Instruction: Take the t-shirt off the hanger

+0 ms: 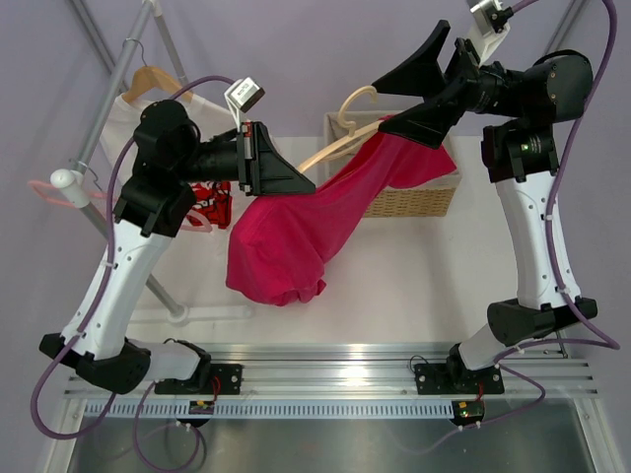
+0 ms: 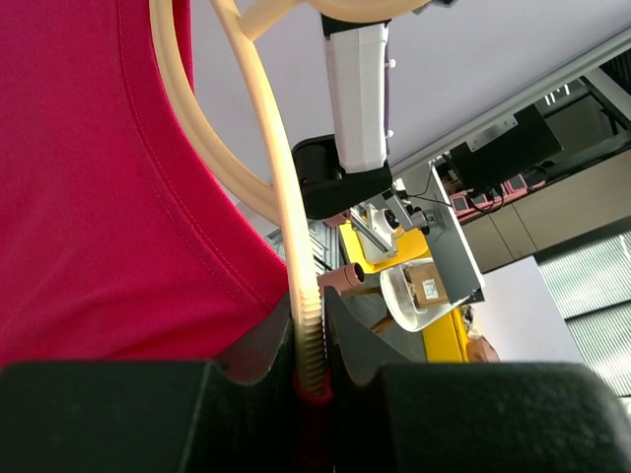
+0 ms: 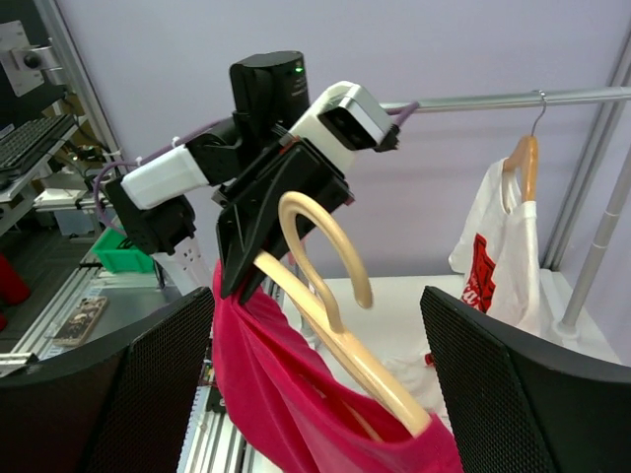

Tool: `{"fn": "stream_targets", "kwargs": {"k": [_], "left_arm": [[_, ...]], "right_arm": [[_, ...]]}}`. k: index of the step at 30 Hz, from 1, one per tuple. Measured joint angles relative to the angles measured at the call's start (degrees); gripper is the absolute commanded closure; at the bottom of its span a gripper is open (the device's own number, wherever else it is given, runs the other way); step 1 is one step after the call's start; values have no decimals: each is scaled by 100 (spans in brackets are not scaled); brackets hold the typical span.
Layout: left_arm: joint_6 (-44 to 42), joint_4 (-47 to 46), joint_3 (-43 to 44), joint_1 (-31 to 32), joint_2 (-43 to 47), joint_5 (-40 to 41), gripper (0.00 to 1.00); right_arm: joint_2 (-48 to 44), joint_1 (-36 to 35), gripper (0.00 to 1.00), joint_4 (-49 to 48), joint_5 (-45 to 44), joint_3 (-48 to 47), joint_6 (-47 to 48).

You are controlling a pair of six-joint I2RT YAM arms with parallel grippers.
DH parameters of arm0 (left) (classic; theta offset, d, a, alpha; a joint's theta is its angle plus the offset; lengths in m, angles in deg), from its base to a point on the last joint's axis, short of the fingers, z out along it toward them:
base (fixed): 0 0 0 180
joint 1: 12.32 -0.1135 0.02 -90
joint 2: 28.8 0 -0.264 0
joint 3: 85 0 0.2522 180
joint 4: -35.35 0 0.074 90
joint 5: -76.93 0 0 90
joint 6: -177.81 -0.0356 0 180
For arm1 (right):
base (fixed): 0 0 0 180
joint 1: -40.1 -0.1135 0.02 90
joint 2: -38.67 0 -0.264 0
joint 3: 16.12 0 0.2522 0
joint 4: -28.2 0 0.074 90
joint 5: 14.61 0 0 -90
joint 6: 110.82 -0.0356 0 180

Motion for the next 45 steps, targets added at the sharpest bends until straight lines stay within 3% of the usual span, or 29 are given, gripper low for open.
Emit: {"fn": "stream_targets", "kwargs": {"k": [7,11,14,15,18,19,21,22,25,26,30,34,39,45], "left_arm": [[356,-481,76,142,-398,-192,100],[619,-863,107,297,-577,-260,100],[815,-1215,111,387,-660,-319,100],[931,-1390,111,409,-686,-358,100],[1185,-1668,122,420,-739,-407,100],[1257,-1685,122,402,-769,-422,100],[1388,-1808,122,382,-848,-479,100],[1445,-1888,122,387,-876,-549,100],[1508,-2098,201,382,-955,-660,31],[1488,-2205,278,380,-1003,-656,2],[1410,-2522,437,214,-1038,-688,1],[1027,-2343,669,-446,-1093,-634,1],[-184,-1025,1084,-831,-1252,-153,2],[-1366,448,1069,-820,-1255,717,3]], "right_arm": [[129,-144,5,-94,114,2,-210],[249,-345,14,-155,199,-7,-361],[343,-466,30,-361,212,72,-605],[339,-492,43,-509,214,223,-710],[334,-509,66,-719,267,452,-896],[332,-509,81,-765,310,466,-938],[326,-507,100,-885,380,468,-964],[323,-507,100,-920,444,468,-994],[289,-505,100,-960,472,455,-1054],[271,-505,100,-909,494,452,-1054],[201,-494,100,-66,317,407,-415],[-275,-249,100,1012,-50,855,393],[-1088,645,100,1484,-505,1631,623],[-1318,866,100,2352,-1047,1364,1099]]}}
